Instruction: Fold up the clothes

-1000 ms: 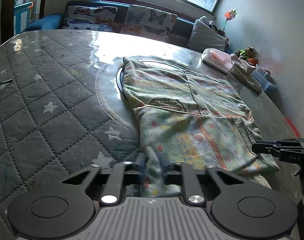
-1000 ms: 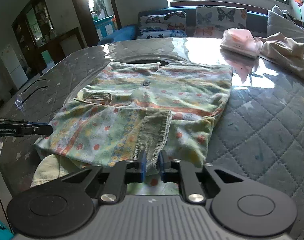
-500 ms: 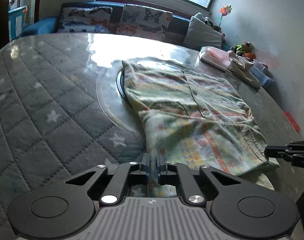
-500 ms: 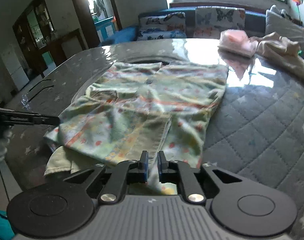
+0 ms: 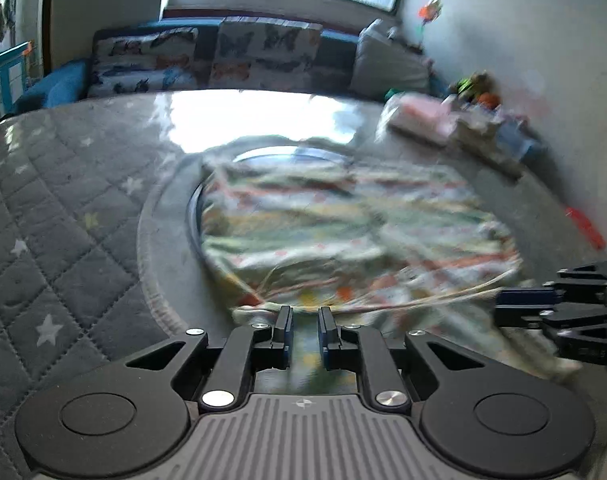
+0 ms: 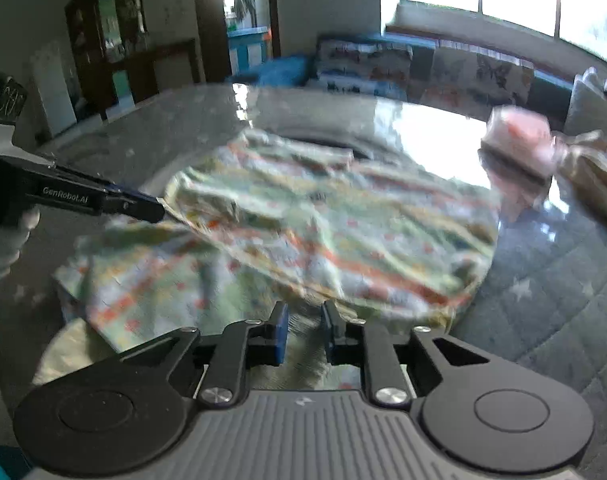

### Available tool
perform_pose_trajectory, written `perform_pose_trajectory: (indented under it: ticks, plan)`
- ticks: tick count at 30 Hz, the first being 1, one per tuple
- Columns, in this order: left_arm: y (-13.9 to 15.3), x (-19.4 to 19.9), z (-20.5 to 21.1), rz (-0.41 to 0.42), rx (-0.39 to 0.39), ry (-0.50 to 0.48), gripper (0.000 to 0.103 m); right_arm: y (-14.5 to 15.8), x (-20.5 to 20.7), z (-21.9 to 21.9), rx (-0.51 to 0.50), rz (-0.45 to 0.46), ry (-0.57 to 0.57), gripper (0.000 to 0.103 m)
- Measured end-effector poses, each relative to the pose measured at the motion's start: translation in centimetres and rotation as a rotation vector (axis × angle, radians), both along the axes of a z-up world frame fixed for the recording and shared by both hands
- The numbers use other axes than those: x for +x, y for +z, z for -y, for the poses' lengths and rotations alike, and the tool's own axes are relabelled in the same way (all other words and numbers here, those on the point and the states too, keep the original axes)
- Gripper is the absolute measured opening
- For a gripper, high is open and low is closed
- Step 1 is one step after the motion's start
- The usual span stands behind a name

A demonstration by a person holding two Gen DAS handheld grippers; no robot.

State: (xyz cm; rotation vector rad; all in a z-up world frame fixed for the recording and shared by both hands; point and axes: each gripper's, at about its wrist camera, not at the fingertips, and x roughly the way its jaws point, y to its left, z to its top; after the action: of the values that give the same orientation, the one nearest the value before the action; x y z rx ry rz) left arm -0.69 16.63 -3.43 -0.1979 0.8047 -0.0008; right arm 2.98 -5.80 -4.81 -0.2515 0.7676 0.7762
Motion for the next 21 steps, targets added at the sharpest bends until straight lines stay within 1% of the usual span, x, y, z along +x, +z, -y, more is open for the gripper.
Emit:
perform_pose_trajectory:
  ticks: [2,5,8,10,11,13,15,17,19,21]
  plan:
    - [0.0,-0.3,-0.3,0.008,-0.003,-0.001,0.014,0.4,-0.4,0.1,-0.015,0.015,0.011,0.018]
    - [0.8,-1.2,0.3,0.027,0.006,-0.023,0.019,1.5,-1.7,0.4,-0.012,0.032,0.052,0.019]
    - [1.2,-2.5,1.7,0.040,0.006,-0.076,0.019,2.0,-3.2,0.6,-0.018,0.037,0.099,0.020]
    - [0.8,-3.1,2.6,0.029,0.009,-0.117,0.020,1.7,-4.0,0.8,-0.030,0.028,0.123,0.020]
    - [0.4,-3.4,3.1,0.018,0.021,-0.136,0.022,1.4,-4.3,0.9,-0.043,0.027,0.126,0.022]
    - [0.3,-3.9,3.8,0.019,0.062,-0.147,0.029,0.8,-4.9,1.0,-0.070,0.028,0.127,0.024]
    - [0.3,-4.4,4.4,0.023,0.106,-0.155,0.031,1.1,-5.3,1.2,-0.070,0.046,0.122,0.025]
    - [0.9,-5.0,4.9,0.026,0.102,-0.163,0.034,1.3,-5.7,1.3,-0.059,0.057,0.126,0.026]
    - [1.7,-5.7,5.4,0.029,0.089,-0.171,0.042,1.2,-6.0,1.3,-0.061,0.059,0.133,0.027]
    - [2.4,-6.5,6.0,0.028,0.075,-0.183,0.046,0.7,-6.2,1.4,-0.077,0.064,0.134,0.028]
